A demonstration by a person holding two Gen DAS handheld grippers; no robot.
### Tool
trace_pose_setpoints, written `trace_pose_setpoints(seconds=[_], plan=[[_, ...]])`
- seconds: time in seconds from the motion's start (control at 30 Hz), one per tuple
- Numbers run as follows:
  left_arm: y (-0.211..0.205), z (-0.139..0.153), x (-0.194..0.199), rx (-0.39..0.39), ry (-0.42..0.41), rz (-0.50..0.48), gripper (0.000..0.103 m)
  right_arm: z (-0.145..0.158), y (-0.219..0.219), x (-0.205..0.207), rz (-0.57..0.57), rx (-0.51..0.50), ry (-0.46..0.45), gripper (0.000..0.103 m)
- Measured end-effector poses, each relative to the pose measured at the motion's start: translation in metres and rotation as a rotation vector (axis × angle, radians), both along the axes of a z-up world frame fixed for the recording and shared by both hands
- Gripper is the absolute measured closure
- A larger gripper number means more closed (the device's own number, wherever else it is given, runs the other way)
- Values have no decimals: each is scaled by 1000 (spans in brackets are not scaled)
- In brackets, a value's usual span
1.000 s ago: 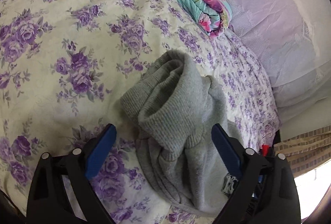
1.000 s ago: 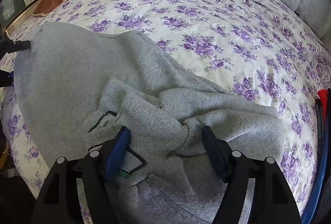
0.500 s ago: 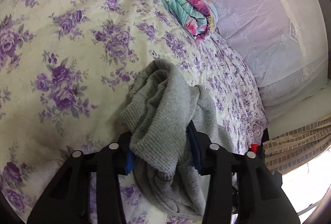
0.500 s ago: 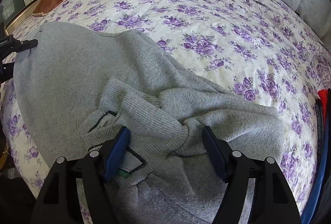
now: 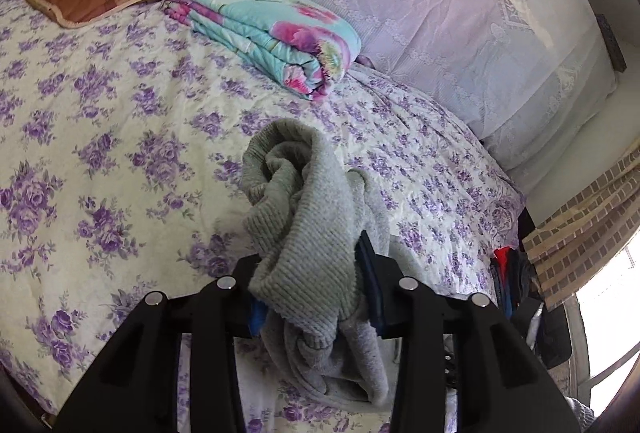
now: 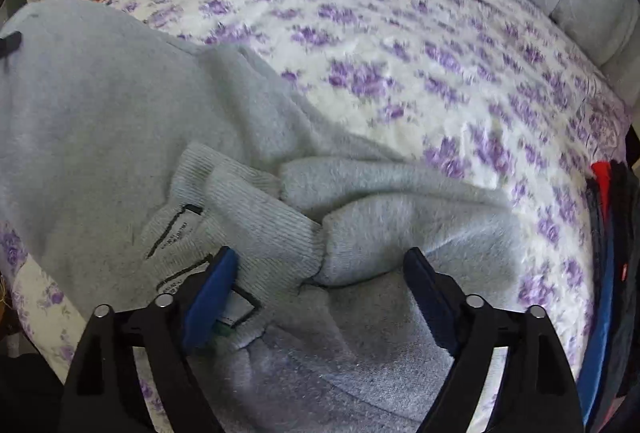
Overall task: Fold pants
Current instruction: 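Lay the folded bundle on the quilt and open both grippers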
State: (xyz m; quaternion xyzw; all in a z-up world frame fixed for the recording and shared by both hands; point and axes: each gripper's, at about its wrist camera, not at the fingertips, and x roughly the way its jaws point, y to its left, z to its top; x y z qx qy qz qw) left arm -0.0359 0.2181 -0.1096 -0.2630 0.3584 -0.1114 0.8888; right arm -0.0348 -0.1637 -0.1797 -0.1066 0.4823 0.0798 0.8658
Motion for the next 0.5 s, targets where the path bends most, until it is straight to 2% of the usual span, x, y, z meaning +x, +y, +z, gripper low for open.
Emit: trace_pose_setpoints(seconds=[0.03,0.13,0.27,0.3,0.4,0.5], plan=[[-6,7,-1,12,-15,-14,66,-3,-2,2,-5,17,9,5],[-32,30,-7,65,-71,-72,67,0,-6,3,-5,55,22,4],[-75,56,-9,129,-138,-157,67,23,-37,-14,-36,237,-27,4],[-85,60,-9,142,-150,-177,67,29,-49,-20,-56,271,-48,4],[-123,70,-10,181,-186,-255,68,38,-88,-33,-143,290,-83,4],[-167,71,-9,211,-209,-344,69,36,-134,-43,-255,315,-75,4]])
